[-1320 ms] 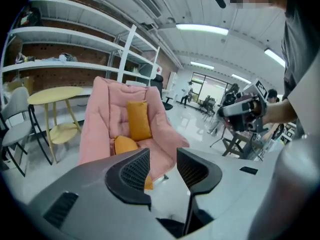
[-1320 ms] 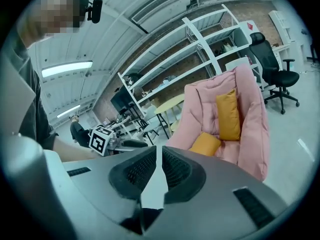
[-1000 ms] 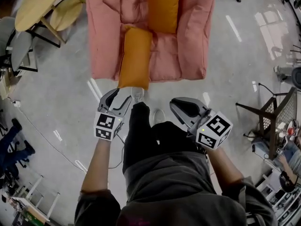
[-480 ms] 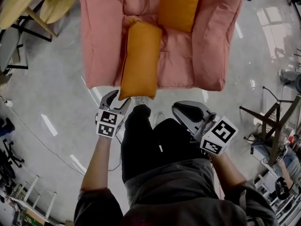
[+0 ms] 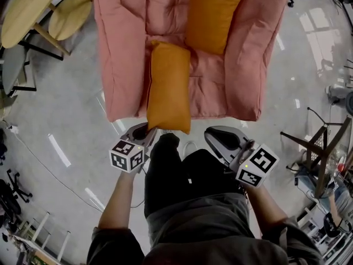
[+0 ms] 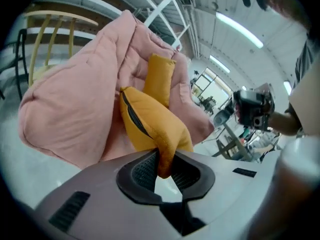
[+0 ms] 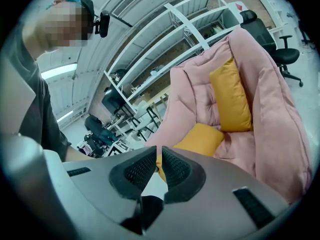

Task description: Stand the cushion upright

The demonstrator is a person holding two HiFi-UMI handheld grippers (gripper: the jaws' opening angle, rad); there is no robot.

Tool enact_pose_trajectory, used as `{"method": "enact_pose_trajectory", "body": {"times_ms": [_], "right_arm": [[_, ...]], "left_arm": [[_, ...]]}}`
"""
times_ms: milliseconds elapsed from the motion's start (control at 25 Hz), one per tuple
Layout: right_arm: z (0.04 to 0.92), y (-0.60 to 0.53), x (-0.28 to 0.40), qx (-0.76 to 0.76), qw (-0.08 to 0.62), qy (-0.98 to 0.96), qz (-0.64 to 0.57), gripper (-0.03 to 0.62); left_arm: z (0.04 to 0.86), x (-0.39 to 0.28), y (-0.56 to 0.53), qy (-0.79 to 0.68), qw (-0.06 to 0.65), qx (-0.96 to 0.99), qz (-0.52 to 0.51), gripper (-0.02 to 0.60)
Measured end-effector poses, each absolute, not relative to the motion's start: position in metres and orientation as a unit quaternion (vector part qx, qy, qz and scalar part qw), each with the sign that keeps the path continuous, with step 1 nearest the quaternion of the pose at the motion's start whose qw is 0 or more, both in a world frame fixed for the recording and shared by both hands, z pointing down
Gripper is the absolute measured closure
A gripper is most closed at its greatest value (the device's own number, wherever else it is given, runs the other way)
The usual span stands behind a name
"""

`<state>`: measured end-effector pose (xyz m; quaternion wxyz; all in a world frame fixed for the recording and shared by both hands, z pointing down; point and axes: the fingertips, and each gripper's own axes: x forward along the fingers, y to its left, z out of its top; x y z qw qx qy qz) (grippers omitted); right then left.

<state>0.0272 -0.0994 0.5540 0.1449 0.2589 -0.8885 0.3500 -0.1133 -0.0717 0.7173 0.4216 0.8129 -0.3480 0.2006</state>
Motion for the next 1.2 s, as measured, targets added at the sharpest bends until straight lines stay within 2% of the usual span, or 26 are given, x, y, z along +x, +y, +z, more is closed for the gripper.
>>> {"method": "enact_pose_trajectory", "body": {"times_ms": [160, 520, 760, 1200], "right_arm": [[0.526, -0.118, 0.029, 0.270, 0.136, -0.885, 0.354, 0.577], [0.470, -0.164, 0.024, 0.294, 0.130, -0.876, 0.360, 0.577], [0.463, -0.199, 0.022, 0.321, 0.141, -0.860, 0.371, 0.577], [0.475, -0.244, 0.026, 0.364, 0.147, -0.818, 0.420, 0.577]], "left_arm": [[0.653, -0.109, -0.097, -0.351, 0.454, 0.811, 0.117, 0.539], [0.533, -0.112, -0.214, -0.360, 0.440, 0.822, 0.018, 0.539], [0.519, -0.128, -0.320, -0.402, 0.439, 0.803, -0.019, 0.538], [0.533, -0.160, -0.498, -0.497, 0.382, 0.778, -0.051, 0.529]]}}
